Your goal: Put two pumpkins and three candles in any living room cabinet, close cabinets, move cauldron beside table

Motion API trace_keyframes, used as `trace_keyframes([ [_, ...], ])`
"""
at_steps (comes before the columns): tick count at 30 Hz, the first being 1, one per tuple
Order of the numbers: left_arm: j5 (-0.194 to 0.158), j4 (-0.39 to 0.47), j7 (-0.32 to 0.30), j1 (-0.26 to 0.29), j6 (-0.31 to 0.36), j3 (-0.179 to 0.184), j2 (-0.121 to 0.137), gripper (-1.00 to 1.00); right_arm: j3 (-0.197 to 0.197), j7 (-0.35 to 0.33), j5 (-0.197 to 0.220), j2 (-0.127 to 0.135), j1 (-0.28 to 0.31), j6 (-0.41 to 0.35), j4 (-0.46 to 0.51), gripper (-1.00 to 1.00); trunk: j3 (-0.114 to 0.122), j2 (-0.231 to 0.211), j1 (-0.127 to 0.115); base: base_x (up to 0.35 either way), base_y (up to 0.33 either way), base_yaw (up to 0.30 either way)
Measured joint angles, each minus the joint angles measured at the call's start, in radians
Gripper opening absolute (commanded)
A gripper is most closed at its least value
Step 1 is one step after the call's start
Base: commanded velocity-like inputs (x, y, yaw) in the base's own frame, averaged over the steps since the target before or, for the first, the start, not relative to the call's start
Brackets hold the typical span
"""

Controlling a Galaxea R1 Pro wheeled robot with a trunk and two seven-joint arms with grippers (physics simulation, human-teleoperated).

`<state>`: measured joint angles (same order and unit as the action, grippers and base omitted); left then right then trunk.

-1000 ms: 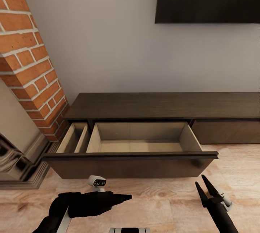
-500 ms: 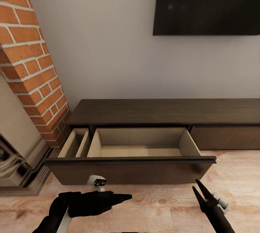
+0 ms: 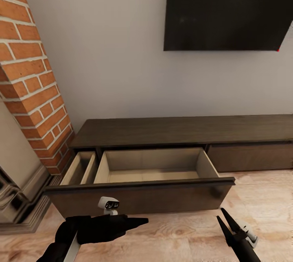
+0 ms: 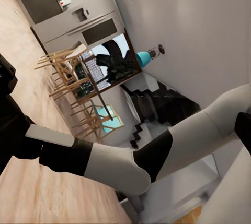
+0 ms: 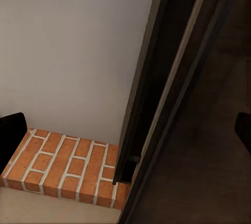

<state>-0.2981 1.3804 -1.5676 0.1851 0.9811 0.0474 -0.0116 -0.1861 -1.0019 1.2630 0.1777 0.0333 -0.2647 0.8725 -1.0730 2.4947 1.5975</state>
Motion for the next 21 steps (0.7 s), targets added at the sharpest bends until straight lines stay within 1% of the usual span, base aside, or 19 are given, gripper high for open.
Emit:
trace_keyframes([
  [6, 0.0, 0.001, 0.0, 0.0, -0.001, -0.003, 0.001, 1.0, -0.001, 0.003, 0.0, 0.0, 0.0, 0.0, -0.002, 1.0, 0.007, 0.0, 0.0, 0.0, 0.0, -0.185],
  [10, 0.001, 0.003, 0.0, -0.001, -0.001, -0.017, 0.001, 1.0, -0.001, 0.006, -0.001, 0.0, 0.0, 0.0, -0.002, 1.0, 0.01, 0.0, 0.0, -0.037, 0.0, -0.078],
  [14, 0.002, 0.004, 0.0, -0.001, -0.001, -0.022, 0.001, 1.0, 0.0, 0.008, -0.002, 0.0, 0.001, 0.0, -0.002, 1.0, 0.011, 0.0, 0.001, -0.248, 0.0, -0.015],
  [21, 0.004, 0.005, 0.0, -0.001, -0.001, -0.02, 0.0, 1.0, 0.0, 0.01, -0.002, 0.0, 0.0, 0.0, -0.002, 1.0, 0.011, 0.0, 0.001, -0.333, 0.0, -0.002],
])
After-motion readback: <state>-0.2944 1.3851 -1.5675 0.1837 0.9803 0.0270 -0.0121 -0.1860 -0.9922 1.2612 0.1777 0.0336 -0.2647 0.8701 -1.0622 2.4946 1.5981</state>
